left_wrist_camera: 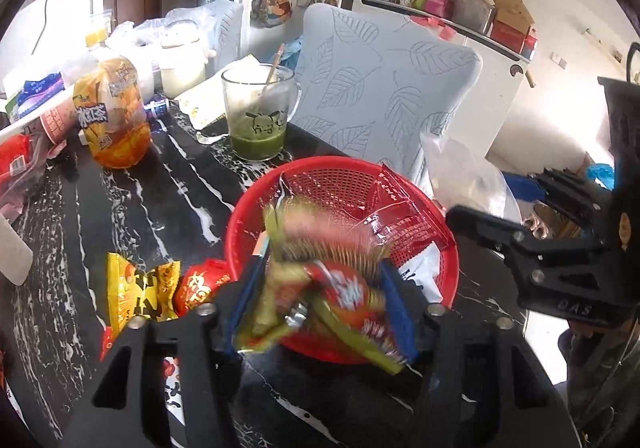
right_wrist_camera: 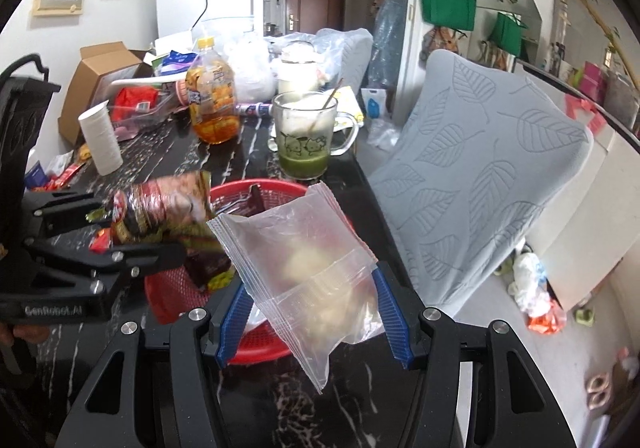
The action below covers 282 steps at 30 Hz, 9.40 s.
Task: Organize snacks
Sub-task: 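Carry both bags over the red basket and open both tools to drop them, then withdraw both open tools from the red basket back over the snacks, then move the left tool to the red candy packet while the right tool approaches the white peanut packet, then grasp the red candy packet with the left tool while the right tool grasps the white peanut packet, then lift the red candy packet with the left tool while the right tool lifts the white peanut packet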
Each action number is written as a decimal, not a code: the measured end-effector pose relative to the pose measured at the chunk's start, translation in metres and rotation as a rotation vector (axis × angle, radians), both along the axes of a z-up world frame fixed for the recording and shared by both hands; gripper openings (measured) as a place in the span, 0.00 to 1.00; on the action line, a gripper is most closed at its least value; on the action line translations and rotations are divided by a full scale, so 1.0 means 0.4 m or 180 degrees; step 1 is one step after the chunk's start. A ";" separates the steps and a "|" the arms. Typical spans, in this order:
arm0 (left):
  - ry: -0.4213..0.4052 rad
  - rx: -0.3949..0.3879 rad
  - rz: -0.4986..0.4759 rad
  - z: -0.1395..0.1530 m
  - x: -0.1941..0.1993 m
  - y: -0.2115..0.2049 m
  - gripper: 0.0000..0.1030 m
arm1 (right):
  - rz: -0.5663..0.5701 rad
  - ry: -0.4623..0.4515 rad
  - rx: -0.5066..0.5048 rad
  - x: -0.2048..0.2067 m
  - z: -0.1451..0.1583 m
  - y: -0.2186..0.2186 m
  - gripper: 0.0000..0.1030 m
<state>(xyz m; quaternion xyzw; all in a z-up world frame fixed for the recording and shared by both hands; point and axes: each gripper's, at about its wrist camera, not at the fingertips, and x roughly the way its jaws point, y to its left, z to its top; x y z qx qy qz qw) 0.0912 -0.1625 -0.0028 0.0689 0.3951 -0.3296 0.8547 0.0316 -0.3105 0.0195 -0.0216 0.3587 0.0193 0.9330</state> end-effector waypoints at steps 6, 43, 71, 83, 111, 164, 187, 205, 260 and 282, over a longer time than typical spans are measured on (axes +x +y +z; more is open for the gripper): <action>-0.0067 -0.0007 0.0156 0.015 0.002 0.020 0.75 | 0.0021 -0.0021 0.0067 0.024 0.003 -0.003 0.57; -0.0251 -0.0032 0.0753 0.079 0.001 0.184 0.75 | 0.0415 0.0093 -0.0034 0.111 0.000 0.127 0.69; -0.0451 -0.0043 0.1791 0.134 -0.224 0.405 0.75 | 0.1619 -0.0198 0.0115 -0.013 0.064 0.384 0.69; -0.0231 -0.0046 0.1876 0.065 -0.244 0.476 0.75 | 0.1673 0.0074 0.0191 -0.014 -0.028 0.453 0.69; 0.0240 -0.0367 0.1728 -0.061 -0.052 0.546 0.75 | 0.1519 0.0518 -0.0393 0.139 -0.177 0.539 0.70; 0.0624 -0.0119 0.0675 -0.167 0.064 0.432 0.50 | 0.0866 0.0667 0.0120 0.058 -0.163 0.476 0.64; 0.0362 -0.0144 0.0791 -0.177 0.007 0.495 0.50 | 0.0455 0.0709 0.0715 0.174 -0.204 0.469 0.43; 0.0419 -0.0059 0.1058 -0.169 -0.107 0.486 0.50 | 0.1023 0.0862 0.0798 0.058 -0.203 0.474 0.36; 0.0435 -0.0005 0.1030 -0.167 -0.202 0.448 0.50 | 0.1394 0.0703 0.0649 -0.009 -0.196 0.447 0.31; 0.0393 -0.0183 0.1220 -0.132 -0.203 0.491 0.44 | 0.1533 0.0566 0.0618 -0.035 -0.166 0.455 0.25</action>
